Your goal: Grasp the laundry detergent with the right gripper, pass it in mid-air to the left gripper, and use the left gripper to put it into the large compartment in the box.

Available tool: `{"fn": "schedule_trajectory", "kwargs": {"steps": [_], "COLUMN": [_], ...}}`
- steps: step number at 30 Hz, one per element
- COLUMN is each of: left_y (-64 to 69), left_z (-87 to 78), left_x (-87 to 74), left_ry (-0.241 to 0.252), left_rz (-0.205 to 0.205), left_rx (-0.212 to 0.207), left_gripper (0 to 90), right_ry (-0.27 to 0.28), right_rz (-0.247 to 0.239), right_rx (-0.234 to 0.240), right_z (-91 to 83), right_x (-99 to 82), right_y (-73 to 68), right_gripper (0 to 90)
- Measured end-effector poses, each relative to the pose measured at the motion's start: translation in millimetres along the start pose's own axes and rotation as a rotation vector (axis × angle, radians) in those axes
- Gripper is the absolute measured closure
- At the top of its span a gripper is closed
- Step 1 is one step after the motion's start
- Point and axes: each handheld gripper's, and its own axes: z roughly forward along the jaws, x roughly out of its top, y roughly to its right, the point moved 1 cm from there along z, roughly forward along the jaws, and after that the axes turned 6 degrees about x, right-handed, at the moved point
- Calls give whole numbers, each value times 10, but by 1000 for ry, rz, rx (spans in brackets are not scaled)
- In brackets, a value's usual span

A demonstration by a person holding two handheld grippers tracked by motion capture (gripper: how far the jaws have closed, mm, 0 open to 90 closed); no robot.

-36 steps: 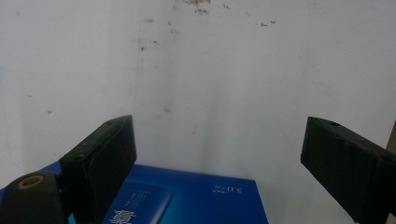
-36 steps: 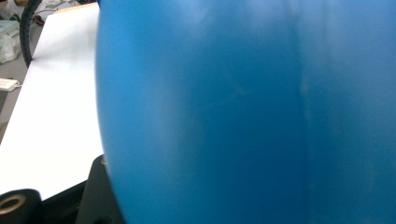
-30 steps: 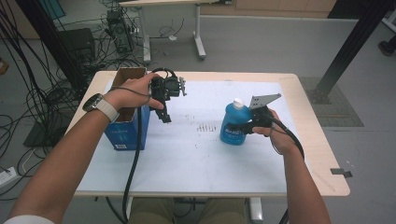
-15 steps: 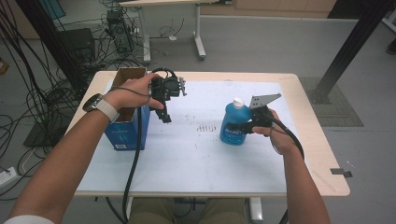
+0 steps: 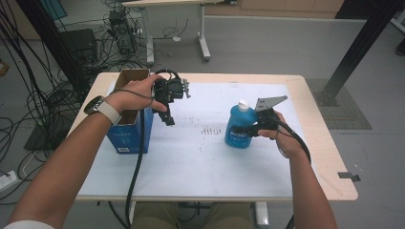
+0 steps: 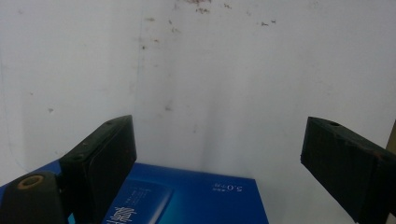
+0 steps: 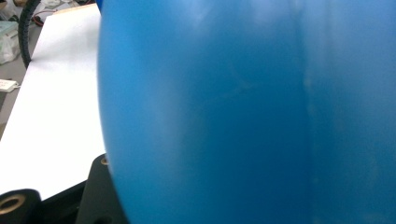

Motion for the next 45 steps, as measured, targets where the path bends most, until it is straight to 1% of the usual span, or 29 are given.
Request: {"fn": "schedule_trajectory", "kwargs": {"steps": [25,29,30,34,38,45], "left_y": [-1,5,9,19,34,81], "left_z": [-8,-23,-27,-34,-48,-107], "left_x": [-18,-16,-15,-2,7,14], "left_ry": [7,4,4,5,7,9], "left_rz": [-3,4,5,9,12,23], "left_rx": [5,8,8,8,11,17], "left_gripper": [106,107,106,107,107,107], "right_ry": [-1,-9,-15,6,5,2], "right_rz": [3,0,-4,-13,-21,-31], "right_rx": [1,1,-3,-12,-12,-10], "right_z": [-4,-9,-17,-83,-144,-180], "right_x": [1,10,18,66,135,239], "right_y": [0,-2,-9,-13,-25,-69], "right_gripper": [418,418,418,419,420,420]}}
